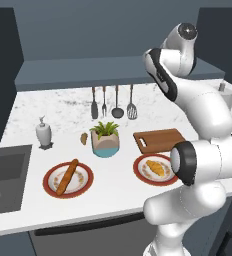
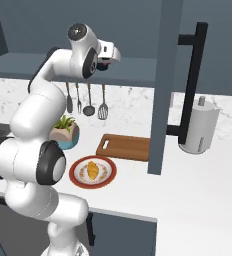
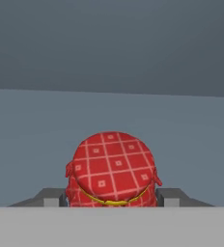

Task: From the different types of pastries on the counter, select a croissant and place it on the cutting board. Then retrieve a jar of jam from the cabinet and place it alongside the croissant on the cutting board.

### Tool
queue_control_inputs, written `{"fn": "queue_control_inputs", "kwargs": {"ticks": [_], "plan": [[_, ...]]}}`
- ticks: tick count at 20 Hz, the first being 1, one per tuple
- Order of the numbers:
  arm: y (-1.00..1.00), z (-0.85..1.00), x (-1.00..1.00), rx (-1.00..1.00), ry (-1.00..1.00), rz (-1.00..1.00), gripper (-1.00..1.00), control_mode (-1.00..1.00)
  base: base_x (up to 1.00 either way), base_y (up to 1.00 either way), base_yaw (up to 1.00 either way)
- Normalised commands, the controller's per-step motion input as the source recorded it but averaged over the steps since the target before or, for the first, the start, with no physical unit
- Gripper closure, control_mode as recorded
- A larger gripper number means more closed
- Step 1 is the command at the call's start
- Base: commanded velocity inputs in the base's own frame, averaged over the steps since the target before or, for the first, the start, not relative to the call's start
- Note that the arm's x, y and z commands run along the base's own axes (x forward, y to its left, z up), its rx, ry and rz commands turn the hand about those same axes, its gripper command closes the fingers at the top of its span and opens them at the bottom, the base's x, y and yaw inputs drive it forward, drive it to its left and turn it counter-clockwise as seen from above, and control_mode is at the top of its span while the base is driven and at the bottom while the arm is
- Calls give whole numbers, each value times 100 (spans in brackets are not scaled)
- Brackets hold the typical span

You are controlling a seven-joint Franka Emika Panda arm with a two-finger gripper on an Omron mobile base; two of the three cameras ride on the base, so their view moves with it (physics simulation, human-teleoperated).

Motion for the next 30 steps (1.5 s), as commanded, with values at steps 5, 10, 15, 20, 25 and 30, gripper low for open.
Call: {"fn": "queue_control_inputs", "kwargs": {"ticks": [5, 10, 15, 20, 25, 30], "plan": [[0, -1, -28, 0, -5, 0, 100, -100, 0, 0, 0], [0, 0, 0, 0, -3, 0, 100, -100, 0, 0, 0], [0, 30, 18, 0, 0, 0, 100, -100, 0, 0, 0], [0, 40, 44, 0, 3, 0, 100, -100, 0, 0, 0], [-1, 21, -41, 0, 1, 0, 100, -100, 0, 0, 0], [0, 13, -58, 0, -3, 1, 100, -100, 0, 0, 0]]}}
